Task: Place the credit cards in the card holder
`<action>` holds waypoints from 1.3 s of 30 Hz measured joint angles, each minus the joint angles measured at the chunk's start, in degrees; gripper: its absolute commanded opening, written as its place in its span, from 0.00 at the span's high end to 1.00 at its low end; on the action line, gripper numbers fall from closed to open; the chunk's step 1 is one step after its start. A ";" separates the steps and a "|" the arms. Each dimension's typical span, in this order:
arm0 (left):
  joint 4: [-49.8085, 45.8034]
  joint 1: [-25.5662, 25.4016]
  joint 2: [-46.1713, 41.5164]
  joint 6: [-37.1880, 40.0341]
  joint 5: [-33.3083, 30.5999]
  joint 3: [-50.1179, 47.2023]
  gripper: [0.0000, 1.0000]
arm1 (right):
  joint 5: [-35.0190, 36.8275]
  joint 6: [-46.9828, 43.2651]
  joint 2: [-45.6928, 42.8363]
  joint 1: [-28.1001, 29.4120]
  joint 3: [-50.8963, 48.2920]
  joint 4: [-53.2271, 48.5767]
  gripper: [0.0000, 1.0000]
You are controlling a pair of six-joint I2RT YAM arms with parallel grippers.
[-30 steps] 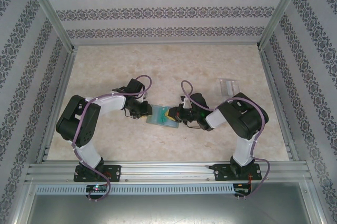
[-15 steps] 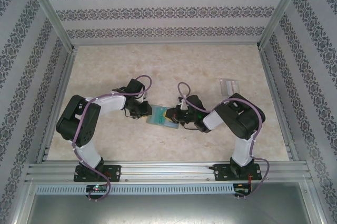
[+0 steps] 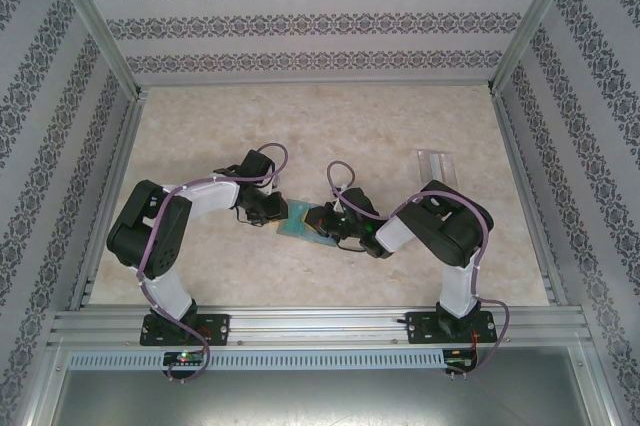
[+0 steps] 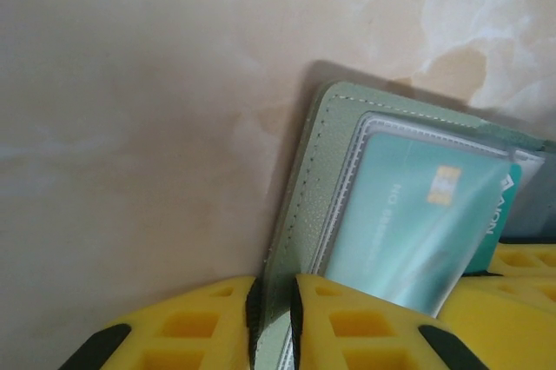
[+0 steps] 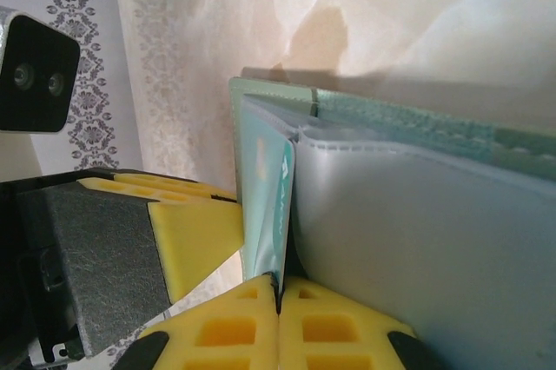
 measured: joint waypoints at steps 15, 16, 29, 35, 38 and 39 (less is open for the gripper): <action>0.00 0.00 -0.11 -0.68 0.07 0.02 0.80 | 1.49 -1.77 -7.76 0.04 -1.27 -9.97 0.71; 0.00 0.00 -0.11 -0.70 0.09 0.02 0.81 | 1.64 -2.03 -8.15 0.04 -1.27 -10.73 0.71; 0.04 0.00 -0.15 -0.83 0.09 -0.04 0.77 | 2.71 -4.39 -9.55 0.07 -1.05 -15.63 0.81; -0.02 -0.63 -3.52 -0.09 -0.17 -1.57 0.58 | 2.93 -7.65 -12.31 0.04 -0.63 -19.30 0.80; -2.03 -1.18 -8.37 1.16 -2.58 -1.42 0.53 | 4.20 -10.75 -18.43 -0.04 -0.79 -22.77 0.75; -2.47 -1.20 -10.03 1.38 -3.26 -1.22 0.53 | 4.85 -11.80 -20.44 -0.07 -0.79 -23.87 0.73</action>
